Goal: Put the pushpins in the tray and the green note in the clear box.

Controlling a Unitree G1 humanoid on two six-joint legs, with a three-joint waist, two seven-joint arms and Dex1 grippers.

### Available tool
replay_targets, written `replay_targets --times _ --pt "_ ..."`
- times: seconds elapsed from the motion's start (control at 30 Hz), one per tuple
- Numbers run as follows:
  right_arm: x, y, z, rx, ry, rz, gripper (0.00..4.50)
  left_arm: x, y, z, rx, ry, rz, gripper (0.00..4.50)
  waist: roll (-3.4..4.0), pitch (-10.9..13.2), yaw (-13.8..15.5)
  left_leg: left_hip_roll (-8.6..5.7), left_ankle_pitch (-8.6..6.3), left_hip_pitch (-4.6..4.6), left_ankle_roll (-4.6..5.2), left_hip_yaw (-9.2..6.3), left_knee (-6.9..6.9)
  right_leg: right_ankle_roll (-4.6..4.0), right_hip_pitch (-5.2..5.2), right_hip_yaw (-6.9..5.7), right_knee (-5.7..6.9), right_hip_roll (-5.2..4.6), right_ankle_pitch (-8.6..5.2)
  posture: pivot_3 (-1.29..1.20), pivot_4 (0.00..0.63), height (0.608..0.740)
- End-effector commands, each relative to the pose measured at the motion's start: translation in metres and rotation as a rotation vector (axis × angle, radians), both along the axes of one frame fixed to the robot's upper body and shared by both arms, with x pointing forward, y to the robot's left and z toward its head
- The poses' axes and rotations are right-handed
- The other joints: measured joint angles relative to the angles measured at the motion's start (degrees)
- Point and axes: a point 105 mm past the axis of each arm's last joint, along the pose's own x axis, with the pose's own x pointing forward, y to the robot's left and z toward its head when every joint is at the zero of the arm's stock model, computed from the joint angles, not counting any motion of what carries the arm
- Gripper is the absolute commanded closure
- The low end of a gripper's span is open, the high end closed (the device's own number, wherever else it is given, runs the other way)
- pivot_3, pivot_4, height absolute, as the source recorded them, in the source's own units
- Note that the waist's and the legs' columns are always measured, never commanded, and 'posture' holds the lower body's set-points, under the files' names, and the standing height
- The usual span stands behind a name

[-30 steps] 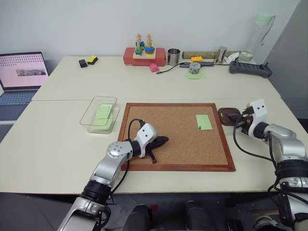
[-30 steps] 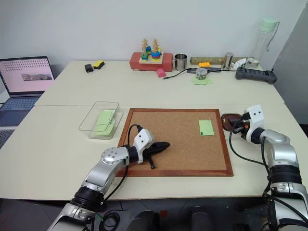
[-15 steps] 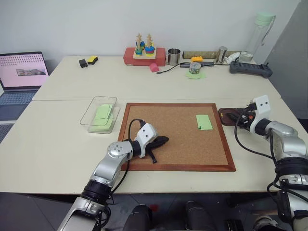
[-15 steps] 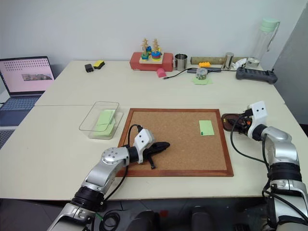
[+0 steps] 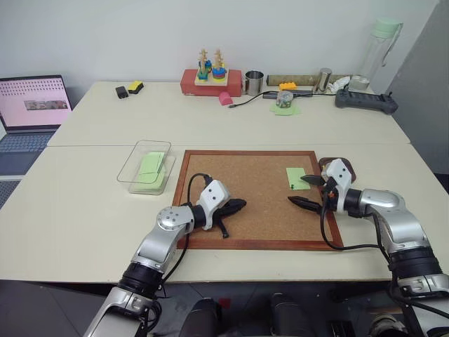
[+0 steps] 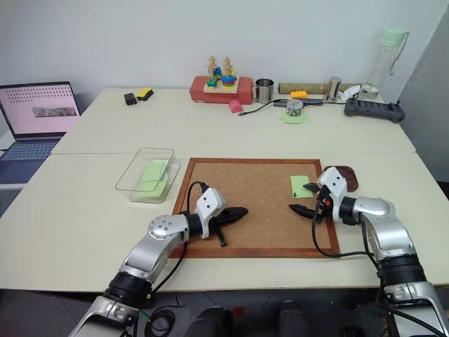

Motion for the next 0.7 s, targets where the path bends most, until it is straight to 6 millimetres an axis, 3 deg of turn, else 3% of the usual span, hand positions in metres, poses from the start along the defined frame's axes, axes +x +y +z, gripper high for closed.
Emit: replay_targets --times 0.03,0.7 --pt "0.009 0.003 0.011 0.025 -0.045 -0.009 0.17 -0.013 0.007 -0.035 0.083 0.125 -0.001 4.5 0.0 0.0 0.01 0.0 0.0 0.0 0.0 -0.01 0.0 0.0 0.0 0.0 0.0 0.0 0.0 0.0 0.15 0.74" --pt "0.014 0.006 0.0 0.022 -0.049 -0.005 4.11 -0.015 0.006 -0.037 0.082 0.134 -0.004 4.5 0.0 0.0 0.01 -0.01 0.0 -0.01 0.0 0.0 -0.05 0.0 -0.01 0.0 -0.03 0.0 0.0 0.0 0.15 0.74"
